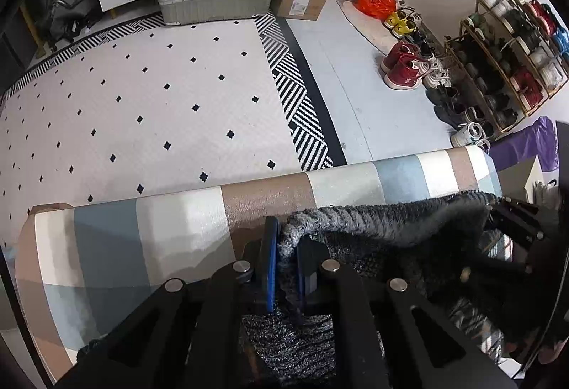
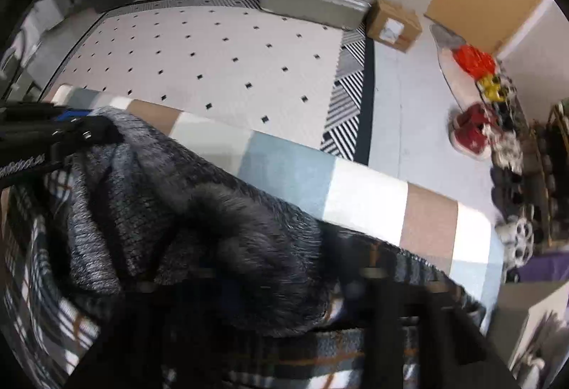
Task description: Fold large clothes
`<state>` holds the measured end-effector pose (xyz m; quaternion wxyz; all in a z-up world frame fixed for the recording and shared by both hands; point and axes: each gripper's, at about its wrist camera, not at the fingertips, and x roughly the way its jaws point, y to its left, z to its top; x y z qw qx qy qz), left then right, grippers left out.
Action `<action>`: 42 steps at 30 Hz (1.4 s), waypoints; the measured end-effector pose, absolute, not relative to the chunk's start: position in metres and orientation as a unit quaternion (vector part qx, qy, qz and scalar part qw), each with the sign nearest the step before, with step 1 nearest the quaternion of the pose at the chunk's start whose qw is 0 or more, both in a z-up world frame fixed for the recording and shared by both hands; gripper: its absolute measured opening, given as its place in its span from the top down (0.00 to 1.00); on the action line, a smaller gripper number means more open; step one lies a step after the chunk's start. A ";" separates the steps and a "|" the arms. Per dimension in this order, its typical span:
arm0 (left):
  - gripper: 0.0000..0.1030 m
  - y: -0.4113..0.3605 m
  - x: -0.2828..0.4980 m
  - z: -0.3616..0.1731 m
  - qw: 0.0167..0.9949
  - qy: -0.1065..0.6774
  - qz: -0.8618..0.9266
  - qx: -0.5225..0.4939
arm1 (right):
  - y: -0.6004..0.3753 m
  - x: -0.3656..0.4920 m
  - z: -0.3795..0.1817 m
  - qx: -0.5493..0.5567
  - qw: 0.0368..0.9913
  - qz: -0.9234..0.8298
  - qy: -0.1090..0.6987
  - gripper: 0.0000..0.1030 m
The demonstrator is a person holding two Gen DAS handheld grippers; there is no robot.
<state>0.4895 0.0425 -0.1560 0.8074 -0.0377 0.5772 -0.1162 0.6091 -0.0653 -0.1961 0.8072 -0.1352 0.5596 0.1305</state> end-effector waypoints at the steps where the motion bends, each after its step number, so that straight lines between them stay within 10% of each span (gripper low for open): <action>1: 0.96 0.042 0.488 -0.154 0.809 0.575 -0.117 -0.034 | -0.068 0.611 -0.194 -0.126 0.811 0.125 0.558 0.82; 9: 0.93 0.045 0.480 -0.149 0.811 0.573 -0.119 -0.022 | -0.133 0.623 -0.158 0.141 0.798 0.189 0.554 0.85; 15: 0.61 0.030 0.481 -0.170 0.791 0.601 -0.111 0.015 | -0.117 0.610 -0.158 0.070 0.821 0.171 0.540 0.88; 17: 0.62 0.025 0.478 -0.176 0.792 0.599 -0.114 0.035 | -0.109 0.603 -0.156 0.038 0.834 0.165 0.525 0.89; 19: 0.88 0.026 0.476 -0.172 0.803 0.584 -0.113 0.042 | -0.102 0.594 -0.145 0.011 0.851 0.164 0.499 0.89; 21: 0.93 0.034 0.475 -0.166 0.808 0.577 -0.112 0.023 | -0.097 0.580 -0.134 -0.019 0.867 0.162 0.471 0.89; 33: 0.94 0.052 0.318 -0.054 0.919 0.380 -0.104 0.019 | -0.108 0.437 -0.062 -0.096 0.936 0.190 0.279 0.90; 42: 0.94 0.051 0.193 -0.079 0.940 0.322 -0.114 -0.014 | -0.129 0.307 -0.083 -0.069 0.951 0.184 0.239 0.89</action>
